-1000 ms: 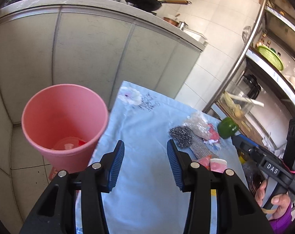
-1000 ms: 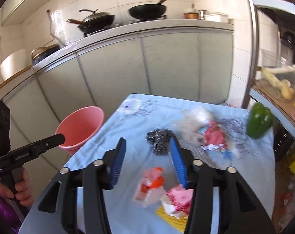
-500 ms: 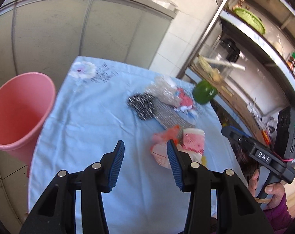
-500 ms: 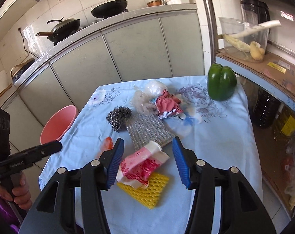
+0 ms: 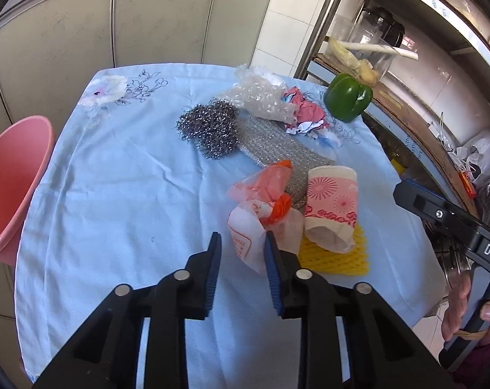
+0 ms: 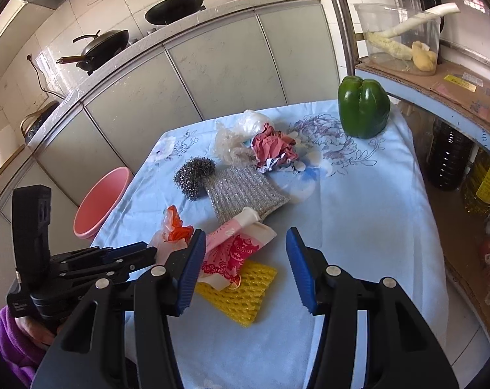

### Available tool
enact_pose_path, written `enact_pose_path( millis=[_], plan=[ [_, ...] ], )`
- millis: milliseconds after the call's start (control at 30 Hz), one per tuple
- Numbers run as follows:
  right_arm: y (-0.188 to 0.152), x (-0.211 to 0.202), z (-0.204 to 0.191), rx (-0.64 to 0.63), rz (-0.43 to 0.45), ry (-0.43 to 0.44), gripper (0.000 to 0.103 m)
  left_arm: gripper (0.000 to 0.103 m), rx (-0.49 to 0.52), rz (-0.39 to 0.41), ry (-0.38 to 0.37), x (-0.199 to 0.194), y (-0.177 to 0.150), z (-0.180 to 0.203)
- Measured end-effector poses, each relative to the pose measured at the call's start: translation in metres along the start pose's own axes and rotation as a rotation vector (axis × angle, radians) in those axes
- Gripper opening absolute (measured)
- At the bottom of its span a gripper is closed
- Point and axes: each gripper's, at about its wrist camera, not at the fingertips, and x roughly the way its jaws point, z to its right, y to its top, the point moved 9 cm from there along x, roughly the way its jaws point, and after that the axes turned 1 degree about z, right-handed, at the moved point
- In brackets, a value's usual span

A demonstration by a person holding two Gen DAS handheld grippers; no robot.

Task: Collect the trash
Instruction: 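Close left tool on the orange plastic bag while right tool grasps the pink paper cup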

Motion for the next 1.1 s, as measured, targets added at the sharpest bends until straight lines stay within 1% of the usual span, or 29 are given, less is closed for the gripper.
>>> enact_pose_path(
  millis=[33, 67, 100, 200, 300, 467, 700, 767, 867, 900, 967, 1067, 1100],
  plan=[
    [0.0, 0.001, -0.001, -0.003, -0.001, 0.0, 0.052, 0.018, 0.001, -0.002, 0.008, 0.002, -0.001, -0.002],
    [0.0, 0.001, -0.001, -0.002, -0.002, 0.001, 0.052, 0.011, 0.001, -0.005, 0.013, 0.003, -0.002, -0.004],
    [0.0, 0.001, -0.001, 0.003, -0.004, 0.006, 0.052, 0.007, -0.002, -0.008, 0.013, 0.004, -0.002, -0.005],
    [-0.001, 0.002, -0.001, 0.023, -0.012, 0.02, 0.052, 0.003, -0.022, -0.006, 0.009, 0.004, -0.004, -0.011],
    [-0.001, 0.003, 0.002, 0.074, -0.032, 0.05, 0.052, 0.003, -0.036, 0.02, 0.004, -0.003, -0.002, -0.016],
    [-0.001, 0.009, 0.0, 0.178, -0.07, 0.126, 0.052, 0.003, -0.043, 0.086, 0.006, -0.02, 0.005, -0.023],
    [-0.005, 0.035, -0.004, 0.312, -0.154, 0.181, 0.051, 0.003, -0.065, 0.119, -0.014, -0.035, 0.005, -0.033],
    [-0.007, 0.042, -0.005, 0.324, -0.172, 0.183, 0.043, 0.002, -0.07, 0.125, -0.016, -0.037, 0.004, -0.035],
    [-0.012, 0.052, -0.008, 0.329, -0.2, 0.175, 0.018, 0.002, -0.08, 0.138, -0.022, -0.041, 0.004, -0.039],
    [-0.013, 0.054, -0.008, 0.33, -0.201, 0.171, 0.015, 0.002, -0.083, 0.142, -0.023, -0.042, 0.004, -0.039],
    [-0.014, 0.054, -0.009, 0.328, -0.193, 0.171, 0.011, 0.002, -0.088, 0.151, -0.025, -0.045, 0.004, -0.041],
    [-0.009, 0.049, -0.013, 0.294, -0.17, 0.165, 0.004, 0.002, -0.1, 0.162, -0.028, -0.049, 0.004, -0.046],
    [-0.007, 0.047, -0.014, 0.281, -0.162, 0.161, 0.004, 0.002, -0.106, 0.165, -0.028, -0.05, 0.005, -0.048]
  ],
)
